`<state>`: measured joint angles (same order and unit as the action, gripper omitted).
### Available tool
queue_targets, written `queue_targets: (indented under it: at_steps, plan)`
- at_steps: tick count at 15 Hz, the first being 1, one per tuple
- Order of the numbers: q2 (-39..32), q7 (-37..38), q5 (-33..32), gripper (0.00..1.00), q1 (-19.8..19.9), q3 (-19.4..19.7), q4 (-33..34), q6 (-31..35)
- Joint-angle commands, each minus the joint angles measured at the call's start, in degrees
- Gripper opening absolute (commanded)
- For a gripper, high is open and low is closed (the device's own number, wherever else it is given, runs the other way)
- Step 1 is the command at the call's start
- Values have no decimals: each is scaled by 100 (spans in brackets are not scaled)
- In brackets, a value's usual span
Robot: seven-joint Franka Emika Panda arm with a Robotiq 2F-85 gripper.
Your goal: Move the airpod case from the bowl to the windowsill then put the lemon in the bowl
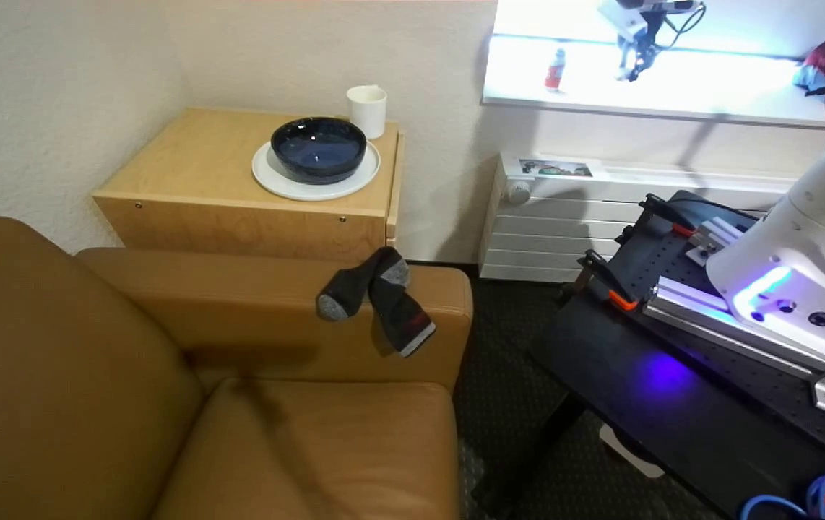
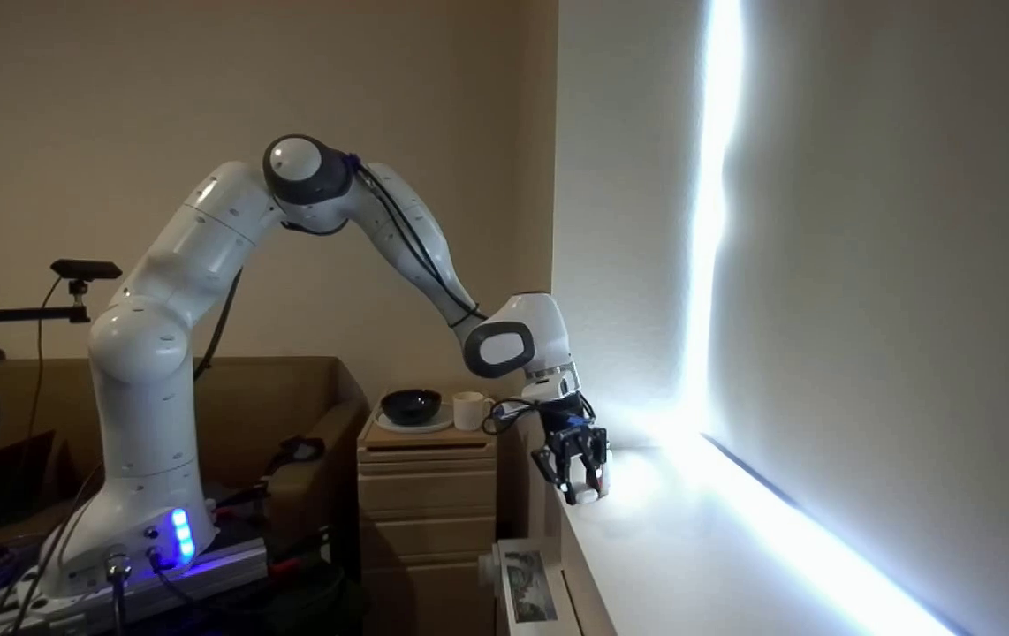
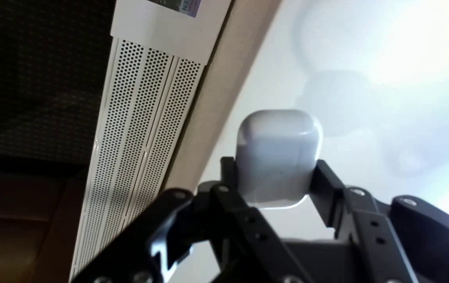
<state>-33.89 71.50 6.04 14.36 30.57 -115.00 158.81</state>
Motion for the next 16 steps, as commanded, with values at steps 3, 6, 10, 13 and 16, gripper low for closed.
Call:
queue_targets:
  at_steps: [3, 6, 10, 13, 16]
  plan:
    - [-438, 363, -41, 24, -174, 105, 376, -102]
    - [-795, 661, 325, 24, 148, -137, 937, -589]
    - [-1228, 1198, 941, 24, 694, -449, 1700, -1105]
    - [-1526, 1469, 1179, 24, 950, -608, 2161, -1088]
    - [-1762, 1610, 1245, 24, 1098, -777, 2543, -1122]
